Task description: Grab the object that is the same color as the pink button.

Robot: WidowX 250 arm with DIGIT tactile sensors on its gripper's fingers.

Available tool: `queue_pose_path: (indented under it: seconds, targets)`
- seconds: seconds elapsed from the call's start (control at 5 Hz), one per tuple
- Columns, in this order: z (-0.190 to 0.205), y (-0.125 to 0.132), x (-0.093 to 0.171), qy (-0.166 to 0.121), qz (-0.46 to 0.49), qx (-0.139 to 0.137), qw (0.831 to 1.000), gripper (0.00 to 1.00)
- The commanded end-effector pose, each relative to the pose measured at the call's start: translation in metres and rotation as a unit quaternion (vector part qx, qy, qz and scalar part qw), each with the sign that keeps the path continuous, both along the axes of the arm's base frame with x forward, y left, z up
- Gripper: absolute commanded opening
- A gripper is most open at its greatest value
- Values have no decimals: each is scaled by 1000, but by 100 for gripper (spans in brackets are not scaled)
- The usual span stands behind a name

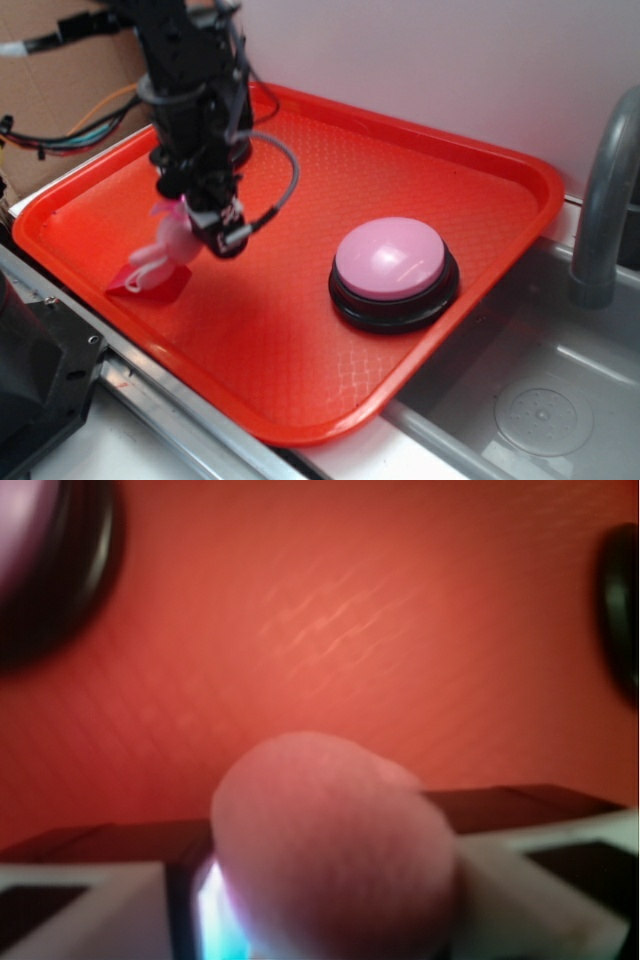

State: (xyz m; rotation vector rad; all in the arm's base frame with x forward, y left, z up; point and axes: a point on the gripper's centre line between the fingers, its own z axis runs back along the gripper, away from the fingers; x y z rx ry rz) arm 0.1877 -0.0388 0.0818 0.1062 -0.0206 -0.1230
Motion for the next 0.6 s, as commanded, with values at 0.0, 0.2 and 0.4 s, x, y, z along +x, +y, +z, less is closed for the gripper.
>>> queue_pose_path:
  seconds: [0.0, 0.2, 0.4]
  targets:
    - [76, 34, 20, -37, 131, -44, 990, 0]
    - [98, 49, 20, -54, 140, -53, 987, 0]
    - [105, 53, 16, -67, 166, -42, 983, 0]
